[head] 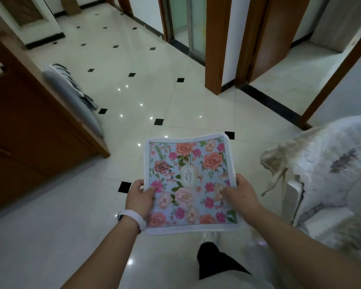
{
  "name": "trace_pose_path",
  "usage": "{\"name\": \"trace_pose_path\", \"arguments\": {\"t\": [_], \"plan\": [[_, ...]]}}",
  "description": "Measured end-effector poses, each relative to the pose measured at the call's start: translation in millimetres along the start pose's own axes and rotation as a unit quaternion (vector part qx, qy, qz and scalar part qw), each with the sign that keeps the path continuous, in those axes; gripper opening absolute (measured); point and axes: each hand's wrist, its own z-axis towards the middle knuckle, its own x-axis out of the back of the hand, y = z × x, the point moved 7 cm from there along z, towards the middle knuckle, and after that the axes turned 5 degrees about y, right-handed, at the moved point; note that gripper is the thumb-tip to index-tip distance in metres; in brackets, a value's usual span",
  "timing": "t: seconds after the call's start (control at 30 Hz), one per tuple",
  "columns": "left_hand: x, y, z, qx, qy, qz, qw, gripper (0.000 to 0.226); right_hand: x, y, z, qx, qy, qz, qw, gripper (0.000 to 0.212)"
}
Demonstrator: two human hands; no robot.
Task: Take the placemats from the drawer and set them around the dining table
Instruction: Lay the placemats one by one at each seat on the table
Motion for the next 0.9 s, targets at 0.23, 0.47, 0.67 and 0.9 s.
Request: {"name": "trace_pose_path", "arguments": {"t": [0.23, 0.47, 0.67, 0.9], "plan": [[-66, 98, 83, -0.011, -0.015, 0.005, 1.0, 0.009, 20, -83, 103, -0.001, 0.003, 0.031, 1.0, 0.017], [-149, 178, 138, -0.051, -0.078, 0.009, 0.996, 0.008, 71, -130, 171, 0.007, 0.074, 0.026, 0.997, 0.018], [-230, 224, 187, -0.081, -0.143, 0.039, 0.986, 0.009, 108, -144, 217, -0.019, 0.154, 0.052, 0.987, 0.018], [-330, 269, 278, -0.079, -0.231, 0.053, 0.968, 0.009, 128, -160, 299, -0.062, 0.222, 0.102, 0.968, 0.02]]}}
